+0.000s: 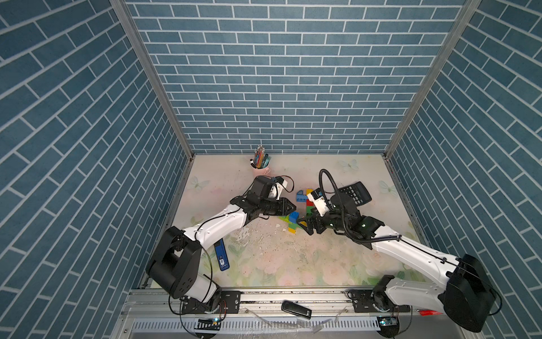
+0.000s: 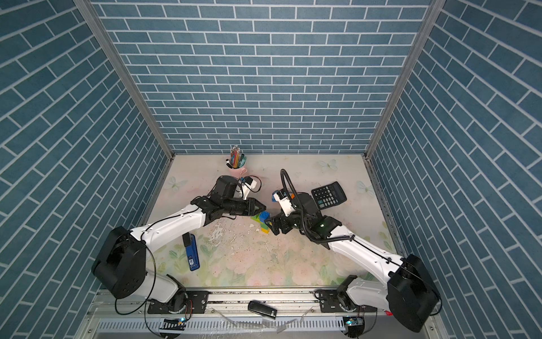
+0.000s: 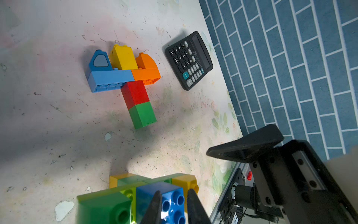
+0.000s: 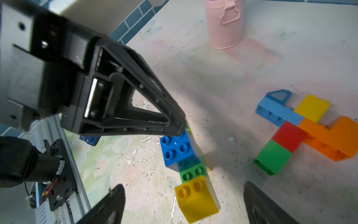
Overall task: Assemble a fork with lego
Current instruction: Assemble the lego brick with the lego brick, then adjust the lego brick at the center of the board.
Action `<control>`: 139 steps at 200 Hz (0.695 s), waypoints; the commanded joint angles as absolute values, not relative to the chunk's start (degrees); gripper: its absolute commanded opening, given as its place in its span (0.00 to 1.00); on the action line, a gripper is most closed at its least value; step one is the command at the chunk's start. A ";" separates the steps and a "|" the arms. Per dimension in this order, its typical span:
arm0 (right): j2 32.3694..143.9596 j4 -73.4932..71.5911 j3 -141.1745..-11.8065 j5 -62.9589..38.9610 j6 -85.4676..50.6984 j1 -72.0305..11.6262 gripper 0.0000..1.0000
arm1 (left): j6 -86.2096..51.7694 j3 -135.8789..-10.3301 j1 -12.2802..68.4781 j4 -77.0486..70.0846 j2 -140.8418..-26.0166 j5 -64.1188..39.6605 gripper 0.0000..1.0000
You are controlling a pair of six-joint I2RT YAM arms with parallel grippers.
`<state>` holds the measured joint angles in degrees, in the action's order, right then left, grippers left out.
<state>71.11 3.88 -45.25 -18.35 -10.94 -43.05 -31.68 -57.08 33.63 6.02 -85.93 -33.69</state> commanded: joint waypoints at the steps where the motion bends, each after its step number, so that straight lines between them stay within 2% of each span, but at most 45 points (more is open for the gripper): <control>1: 73.84 7.17 -48.91 -23.47 -0.87 -42.93 0.88 | -30.95 -58.71 33.42 7.95 -84.48 -33.30 0.26; 30: 77.27 10.37 -52.51 -21.90 2.33 -42.89 0.78 | -31.22 -57.13 32.02 8.82 -80.77 -30.54 0.25; 54: 79.84 11.94 -54.53 -21.72 2.86 -42.97 0.64 | -31.99 -52.87 29.47 8.99 -75.89 -27.77 0.25; 81: 81.25 12.04 -55.56 -22.19 2.39 -43.24 0.63 | -32.43 -48.41 26.79 9.38 -72.36 -27.41 0.26; 139: 84.35 13.66 -58.17 -19.95 2.70 -45.11 0.61 | -32.79 -44.23 26.22 9.13 -71.36 -28.04 0.26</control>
<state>82.78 11.99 -56.01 -20.78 -0.32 -43.99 -32.71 -44.73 26.52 9.15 -71.79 -28.12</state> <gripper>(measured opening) 0.620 0.255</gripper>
